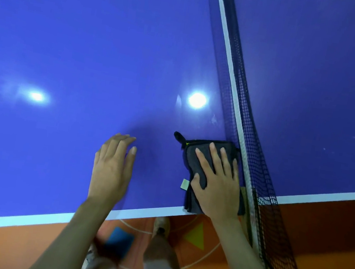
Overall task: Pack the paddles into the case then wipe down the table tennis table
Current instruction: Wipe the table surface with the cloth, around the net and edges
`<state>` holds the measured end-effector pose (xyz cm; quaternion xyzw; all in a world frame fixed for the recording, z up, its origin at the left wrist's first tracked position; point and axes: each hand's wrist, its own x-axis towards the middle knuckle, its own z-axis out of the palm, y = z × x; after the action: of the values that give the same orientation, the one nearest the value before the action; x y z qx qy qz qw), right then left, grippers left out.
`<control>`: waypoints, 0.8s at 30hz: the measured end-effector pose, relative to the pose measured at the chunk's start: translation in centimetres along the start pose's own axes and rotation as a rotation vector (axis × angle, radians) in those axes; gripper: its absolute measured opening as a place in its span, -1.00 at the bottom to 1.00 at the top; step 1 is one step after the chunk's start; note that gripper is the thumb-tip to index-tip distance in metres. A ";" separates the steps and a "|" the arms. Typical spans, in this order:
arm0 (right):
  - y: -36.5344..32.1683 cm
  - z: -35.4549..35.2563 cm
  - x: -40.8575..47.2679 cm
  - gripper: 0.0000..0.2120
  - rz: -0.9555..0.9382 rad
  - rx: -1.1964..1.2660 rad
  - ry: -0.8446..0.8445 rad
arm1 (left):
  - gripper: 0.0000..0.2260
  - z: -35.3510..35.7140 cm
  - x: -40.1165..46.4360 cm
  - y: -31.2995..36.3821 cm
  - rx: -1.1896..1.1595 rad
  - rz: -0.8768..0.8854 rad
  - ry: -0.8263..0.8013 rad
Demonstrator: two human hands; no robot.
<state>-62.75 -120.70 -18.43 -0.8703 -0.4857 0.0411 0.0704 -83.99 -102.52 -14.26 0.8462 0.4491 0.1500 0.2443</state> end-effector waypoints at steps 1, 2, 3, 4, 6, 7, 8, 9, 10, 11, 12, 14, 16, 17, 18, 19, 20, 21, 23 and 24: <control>0.2 -0.1 0.7 -0.37 0.014 -0.002 0.002 | -0.67 -0.2 0.4 0.4 -0.013 -0.003 0.008; 0.3 -0.1 1.6 -0.38 0.039 -0.007 0.005 | -0.67 -0.4 0.8 0.7 -0.019 -0.003 0.016; 0.4 -0.2 2.6 -0.38 0.071 -0.015 0.008 | -0.67 -0.7 1.1 1.0 -0.022 -0.002 0.023; 0.4 -0.2 3.6 -0.38 0.102 -0.025 0.008 | -0.67 -1.0 1.3 1.2 -0.023 -0.004 0.029; 0.1 -0.2 5.2 -0.37 0.144 -0.041 0.006 | -0.68 -1.8 1.6 1.2 -0.025 -0.015 0.048; 0.0 -0.1 5.5 -0.37 0.150 -0.051 0.008 | -0.69 -2.3 1.6 1.2 -0.027 -0.022 0.061; -0.1 0.0 5.6 -0.36 0.147 -0.065 0.012 | -0.71 -2.7 1.6 1.0 -0.028 -0.030 0.074; -0.2 0.1 5.5 -0.34 0.141 -0.080 0.018 | -0.71 -3.1 1.5 0.7 -0.028 -0.040 0.087; -0.6 0.2 5.5 -0.33 0.144 -0.089 0.021 | -0.72 -3.5 1.4 0.2 -0.029 -0.055 0.101; -1.1 0.3 5.6 -0.33 0.157 -0.089 0.023 | -0.72 -3.8 1.2 -0.3 -0.035 -0.078 0.113; -2.1 0.4 5.7 -0.33 0.175 -0.085 0.023 | -0.73 -4.2 1.0 -0.8 -0.048 -0.109 0.120; -5.0 0.8 6.0 -0.35 0.179 -0.079 0.020 | -0.72 -5.0 0.7 -2.1 -0.069 -0.161 0.122; -8.5 1.4 6.4 -0.36 0.129 -0.079 0.015 | -0.72 -6.1 0.4 -4.0 -0.071 -0.178 0.124; -10.3 1.7 6.5 -0.36 0.105 -0.075 0.013 | -0.72 -6.8 0.4 -5.2 -0.078 -0.182 0.127; -12.1 2.0 6.6 -0.37 0.088 -0.072 0.010 | -0.72 -7.6 0.3 -6.6 -0.089 -0.190 0.133; -14.0 2.3 6.6 -0.38 0.075 -0.069 0.010 | -0.72 -8.4 0.2 -8.1 -0.100 -0.208 0.140; -16.0 2.7 6.6 -0.38 0.063 -0.068 0.011 | -0.73 -9.4 0.1 -9.7 -0.109 -0.233 0.141; -18.0 3.1 6.6 -0.39 0.048 -0.069 0.016 | -0.74 -10.3 0.0 -11.4 -0.113 -0.261 0.137; -21.9 3.8 6.6 -0.40 0.021 -0.071 0.012 | -0.75 -12.3 -0.4 -14.5 -0.104 -0.294 0.137; -24.1 4.1 6.4 -0.39 0.007 -0.074 0.013 | -0.76 -13.5 -0.6 -16.2 -0.096 -0.300 0.143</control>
<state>-80.17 -102.45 -18.61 -0.8744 -0.4832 0.0180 0.0413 -101.85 -91.56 -11.91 0.7441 0.5791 0.1930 0.2716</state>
